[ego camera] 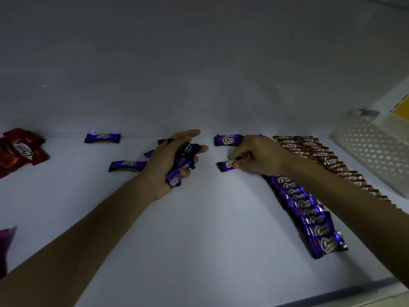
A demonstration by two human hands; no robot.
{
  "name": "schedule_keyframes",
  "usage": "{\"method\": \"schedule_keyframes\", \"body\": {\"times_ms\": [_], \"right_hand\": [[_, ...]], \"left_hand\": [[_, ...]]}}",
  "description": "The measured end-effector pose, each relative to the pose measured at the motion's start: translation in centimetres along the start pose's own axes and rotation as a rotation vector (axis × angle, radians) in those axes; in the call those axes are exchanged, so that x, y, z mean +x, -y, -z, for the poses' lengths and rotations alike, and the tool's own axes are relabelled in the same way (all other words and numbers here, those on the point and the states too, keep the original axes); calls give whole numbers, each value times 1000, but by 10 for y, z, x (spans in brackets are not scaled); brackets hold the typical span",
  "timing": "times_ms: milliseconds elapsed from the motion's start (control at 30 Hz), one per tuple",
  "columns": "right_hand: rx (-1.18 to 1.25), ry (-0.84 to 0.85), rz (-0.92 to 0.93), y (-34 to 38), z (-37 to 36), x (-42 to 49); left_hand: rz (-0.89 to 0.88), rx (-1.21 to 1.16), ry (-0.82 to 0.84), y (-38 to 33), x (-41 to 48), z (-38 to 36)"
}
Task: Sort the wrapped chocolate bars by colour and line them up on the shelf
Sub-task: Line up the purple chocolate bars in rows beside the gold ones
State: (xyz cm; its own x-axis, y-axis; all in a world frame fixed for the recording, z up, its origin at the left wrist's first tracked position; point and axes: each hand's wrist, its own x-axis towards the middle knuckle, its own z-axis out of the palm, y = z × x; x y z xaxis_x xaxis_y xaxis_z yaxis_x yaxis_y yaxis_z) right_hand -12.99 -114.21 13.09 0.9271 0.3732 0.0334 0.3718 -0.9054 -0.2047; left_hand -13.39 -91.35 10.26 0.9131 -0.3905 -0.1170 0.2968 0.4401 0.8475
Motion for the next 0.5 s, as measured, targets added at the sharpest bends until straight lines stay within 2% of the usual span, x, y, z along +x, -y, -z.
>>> {"method": "schedule_keyframes", "body": {"times_ms": [100, 200, 267, 367, 433, 500], "right_hand": [[19, -10, -23, 2, 0, 4], [20, -16, 45, 6, -4, 5], [87, -6, 100, 9, -11, 4], [205, -40, 71, 11, -14, 0], [140, -127, 21, 11, -15, 0], [9, -145, -8, 10, -13, 1]], "left_hand": [[4, -3, 3, 0, 0, 0], [4, -12, 7, 0, 0, 1], [6, -11, 9, 0, 0, 1], [10, -8, 13, 0, 0, 1], [8, -4, 12, 0, -1, 1], [6, -6, 10, 0, -1, 0]]}}
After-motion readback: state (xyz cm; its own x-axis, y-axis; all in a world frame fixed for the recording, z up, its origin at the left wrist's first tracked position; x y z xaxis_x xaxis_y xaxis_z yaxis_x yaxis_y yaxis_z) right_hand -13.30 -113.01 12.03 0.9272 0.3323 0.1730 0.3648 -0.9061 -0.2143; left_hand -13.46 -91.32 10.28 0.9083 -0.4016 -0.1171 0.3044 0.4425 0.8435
